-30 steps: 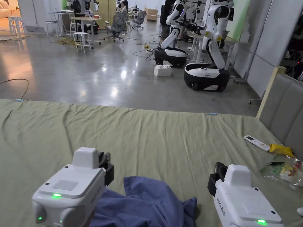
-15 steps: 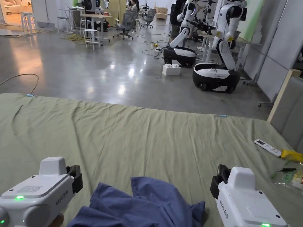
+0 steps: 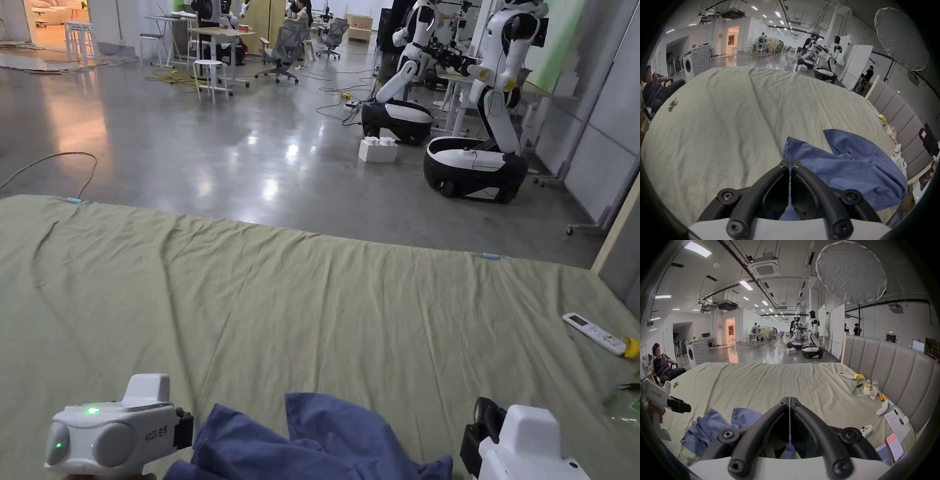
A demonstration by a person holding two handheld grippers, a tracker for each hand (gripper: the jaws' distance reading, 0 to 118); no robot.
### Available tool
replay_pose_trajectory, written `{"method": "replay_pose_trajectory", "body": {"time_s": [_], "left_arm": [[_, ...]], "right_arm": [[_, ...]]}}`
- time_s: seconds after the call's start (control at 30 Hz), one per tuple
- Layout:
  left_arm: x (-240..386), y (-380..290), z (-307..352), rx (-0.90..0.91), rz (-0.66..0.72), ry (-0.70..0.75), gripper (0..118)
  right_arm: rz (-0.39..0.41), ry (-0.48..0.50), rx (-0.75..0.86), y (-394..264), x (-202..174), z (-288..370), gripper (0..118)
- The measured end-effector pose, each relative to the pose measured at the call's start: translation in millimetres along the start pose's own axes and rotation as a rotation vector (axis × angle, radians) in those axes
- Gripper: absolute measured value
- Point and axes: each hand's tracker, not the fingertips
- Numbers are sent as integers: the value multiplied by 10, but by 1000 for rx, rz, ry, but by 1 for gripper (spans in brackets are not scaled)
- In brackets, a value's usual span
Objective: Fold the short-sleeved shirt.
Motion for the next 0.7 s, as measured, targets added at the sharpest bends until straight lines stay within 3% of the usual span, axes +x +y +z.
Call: {"method": "replay_pose_trajectory", "body": {"time_s": [0.03,0.07,0.13,0.17,0.2,0.23,0.47,0.53,0.7], "left_arm": [[15,30,-79,-9,-4,0,14],[29,56,-151,-18,-10,3,38],[97,104,-309,-51,-25,10,45],[118,124,-387,-67,-28,11,67],[141,142,-474,-76,-30,12,79],[150,152,-557,-82,-33,11,83],[317,105,-1150,-247,-143,169,82],[358,86,-1243,-223,-153,156,81],[524,0,-1106,-166,-219,157,57]], "right_arm": [[-1,-1,-6,-17,8,-23,1],[-2,-2,-12,-33,17,-47,1],[1,-6,-25,-67,34,-103,1],[1,-5,-30,-86,44,-123,1],[2,-5,-36,-102,55,-147,1],[3,-8,-42,-118,65,-170,1],[0,-27,-82,-227,207,-258,1],[5,-32,-93,-253,264,-269,1],[22,-46,-131,-317,368,-325,1]]}}
